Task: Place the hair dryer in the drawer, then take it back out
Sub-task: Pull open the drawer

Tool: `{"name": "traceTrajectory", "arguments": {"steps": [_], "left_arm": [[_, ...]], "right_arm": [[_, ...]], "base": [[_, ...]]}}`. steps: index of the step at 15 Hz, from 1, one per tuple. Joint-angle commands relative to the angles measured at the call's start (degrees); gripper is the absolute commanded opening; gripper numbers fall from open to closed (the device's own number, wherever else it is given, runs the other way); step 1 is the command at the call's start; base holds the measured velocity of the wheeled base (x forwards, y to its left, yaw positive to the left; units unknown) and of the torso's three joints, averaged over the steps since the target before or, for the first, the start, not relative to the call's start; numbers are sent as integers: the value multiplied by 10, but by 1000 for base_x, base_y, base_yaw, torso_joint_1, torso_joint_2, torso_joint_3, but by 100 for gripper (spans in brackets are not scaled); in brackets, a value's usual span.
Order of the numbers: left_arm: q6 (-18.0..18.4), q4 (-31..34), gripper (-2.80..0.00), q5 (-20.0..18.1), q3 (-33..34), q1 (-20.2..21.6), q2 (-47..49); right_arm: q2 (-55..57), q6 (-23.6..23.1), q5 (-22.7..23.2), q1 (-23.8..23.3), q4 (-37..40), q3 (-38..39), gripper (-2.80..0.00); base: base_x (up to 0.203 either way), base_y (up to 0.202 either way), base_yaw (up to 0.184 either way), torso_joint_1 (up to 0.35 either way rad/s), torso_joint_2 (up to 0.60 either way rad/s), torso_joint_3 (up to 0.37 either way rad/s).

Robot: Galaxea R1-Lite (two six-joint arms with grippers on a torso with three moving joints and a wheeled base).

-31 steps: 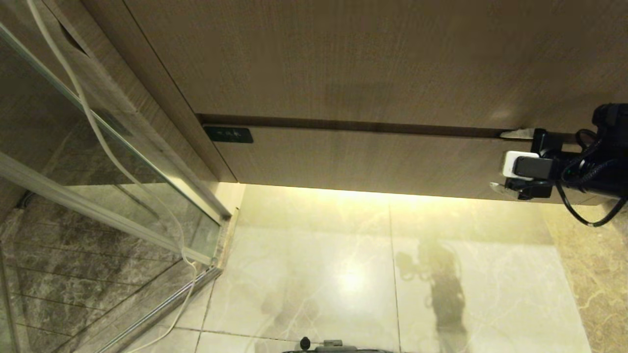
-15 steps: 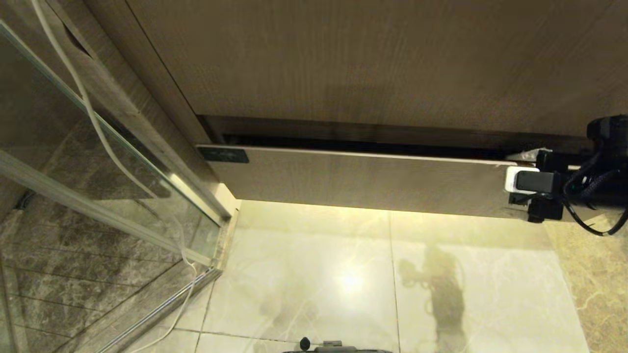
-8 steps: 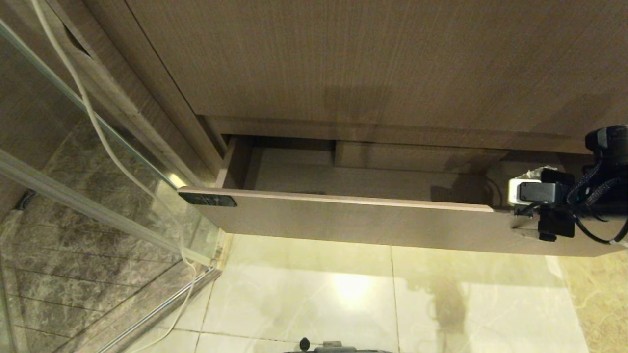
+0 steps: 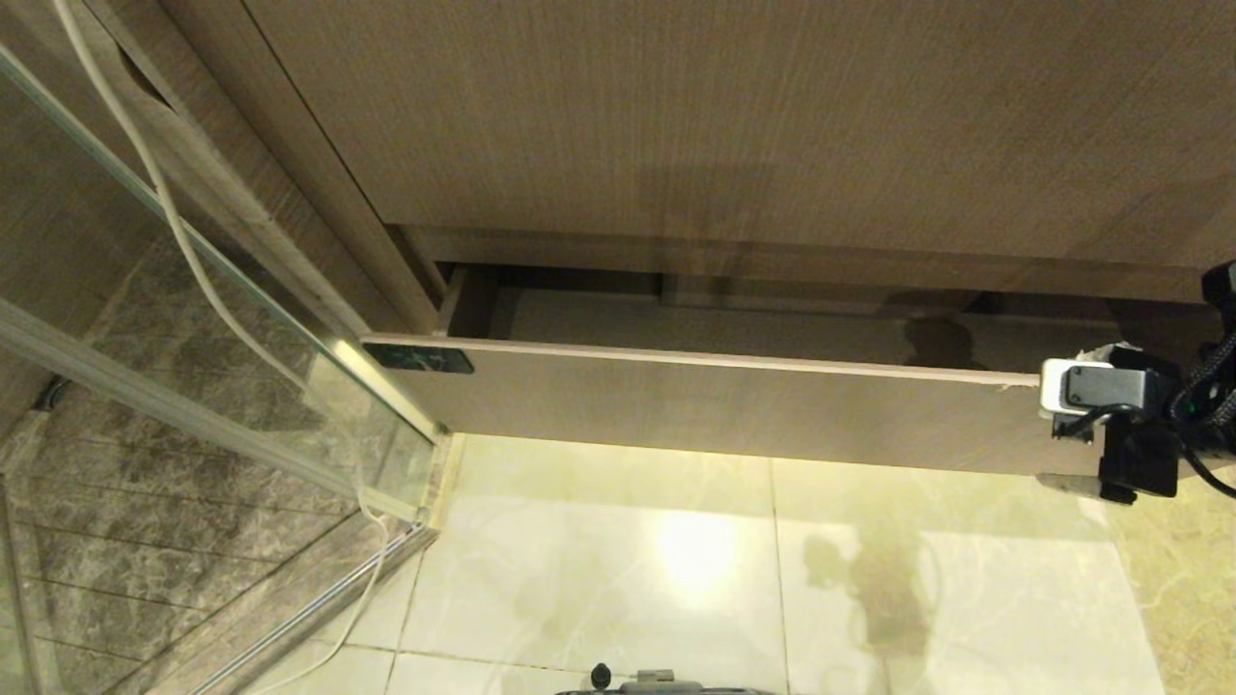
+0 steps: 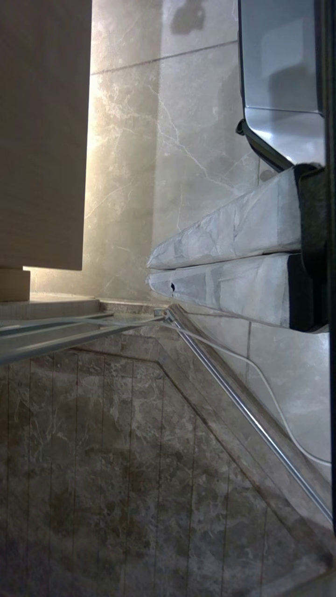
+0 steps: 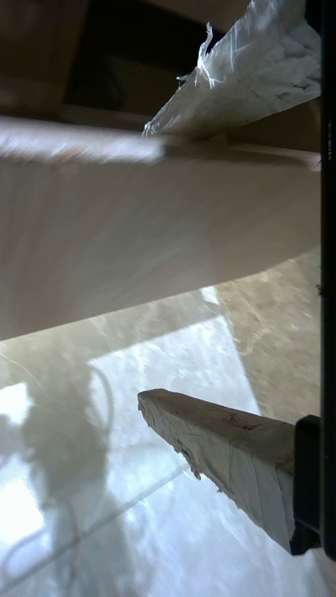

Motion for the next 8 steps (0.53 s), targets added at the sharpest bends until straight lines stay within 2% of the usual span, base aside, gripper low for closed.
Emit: {"name": "traceTrajectory", "arguments": {"steps": [1,3,8], "left_arm": [[0,0,-280,0,0,0,-1],[0,0,-280,0,0,0,-1],[0,0,-280,0,0,0,0]], "right_arm": [[-46,5,0,-5,5,5,0],[-58,17,0,-6,20,8,0],[-139,35,-1,-5,122,8,0]], "base": [[0,0,0,0,0,0],[0,0,0,0,0,0],[0,0,0,0,0,0]]}}
